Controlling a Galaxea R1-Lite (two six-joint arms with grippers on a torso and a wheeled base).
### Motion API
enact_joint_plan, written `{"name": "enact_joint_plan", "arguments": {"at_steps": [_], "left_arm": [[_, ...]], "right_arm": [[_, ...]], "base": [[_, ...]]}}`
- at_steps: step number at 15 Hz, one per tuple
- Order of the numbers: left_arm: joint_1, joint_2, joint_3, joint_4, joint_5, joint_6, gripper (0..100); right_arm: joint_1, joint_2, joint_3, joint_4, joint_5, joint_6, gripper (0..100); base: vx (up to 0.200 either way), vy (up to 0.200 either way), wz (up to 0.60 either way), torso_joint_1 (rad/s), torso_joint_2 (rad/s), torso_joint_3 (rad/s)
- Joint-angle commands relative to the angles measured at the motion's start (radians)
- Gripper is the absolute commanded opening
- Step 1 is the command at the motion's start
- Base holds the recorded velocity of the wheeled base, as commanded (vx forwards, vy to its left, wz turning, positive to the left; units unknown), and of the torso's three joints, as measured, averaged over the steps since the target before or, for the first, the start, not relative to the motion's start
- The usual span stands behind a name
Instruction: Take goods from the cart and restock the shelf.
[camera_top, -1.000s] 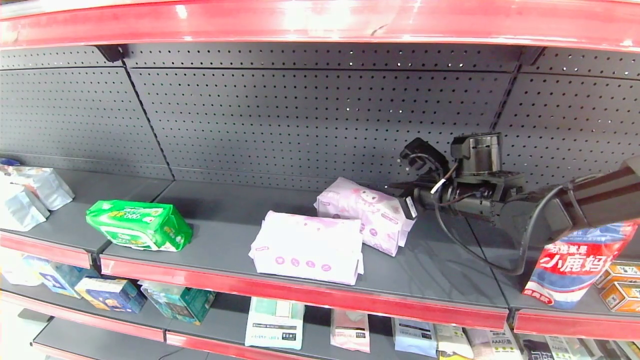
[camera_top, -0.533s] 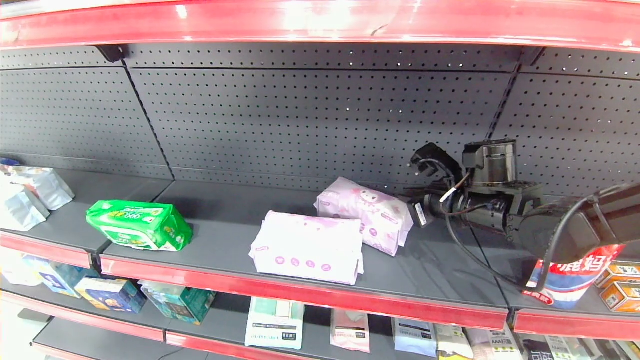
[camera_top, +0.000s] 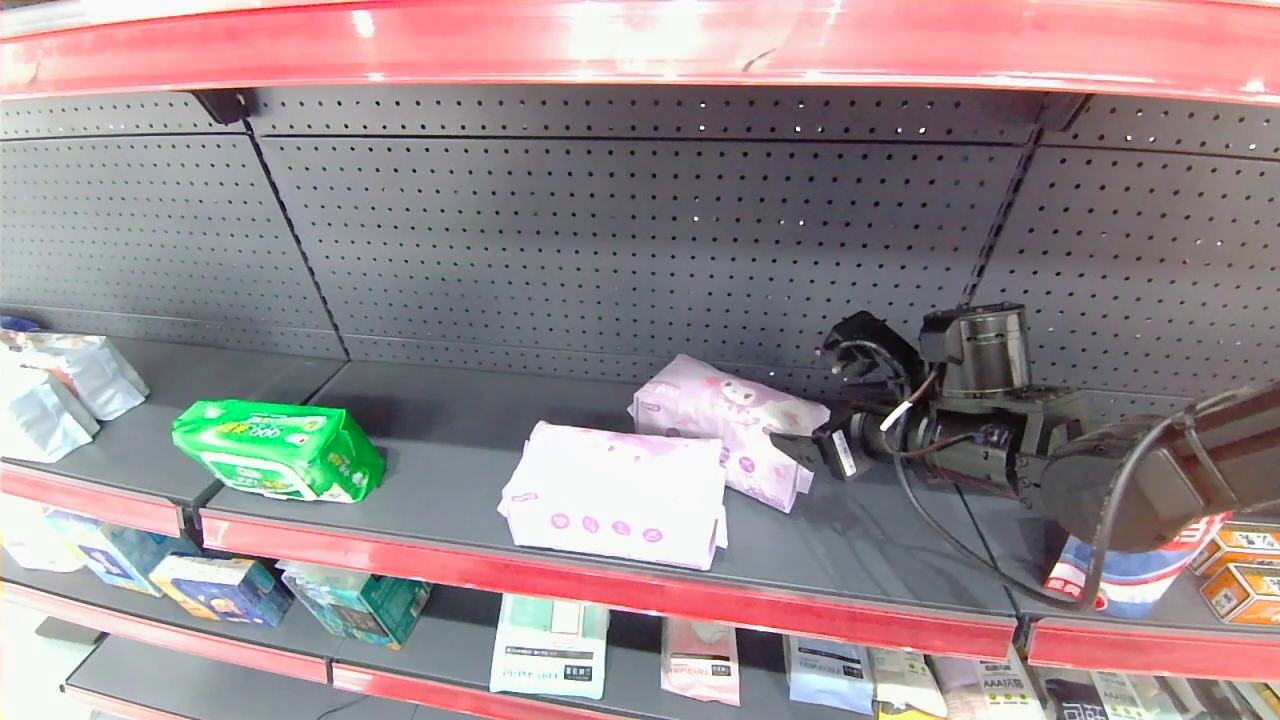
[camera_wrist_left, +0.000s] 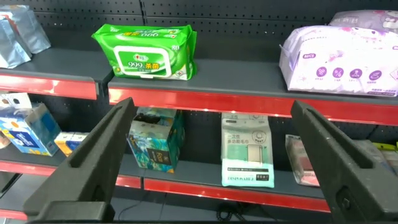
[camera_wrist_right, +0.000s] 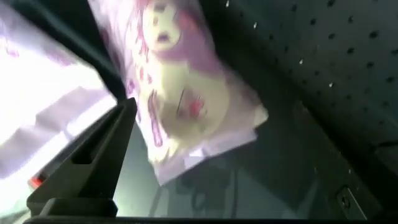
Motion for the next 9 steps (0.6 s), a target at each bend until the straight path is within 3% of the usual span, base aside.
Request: {"name": "enact_joint_plan", "arguments": {"at_steps": [1,9], "left_arm": [[0.001,0.002,0.000,0.000,0.000,0.000,100],[-0.001,0.007,0.000,0.000,0.000,0.000,100]], "right_arm": [[-0.005,-0.001,0.026,-0.001,-0.001,-0.002,100],[0.001,0.040,0.051,0.001,-0.024,-0.011,100]], "base": [[0.000,0.000,0.00,0.000,0.00,0.000],[0.000,0.000,0.00,0.000,0.00,0.000]]}}
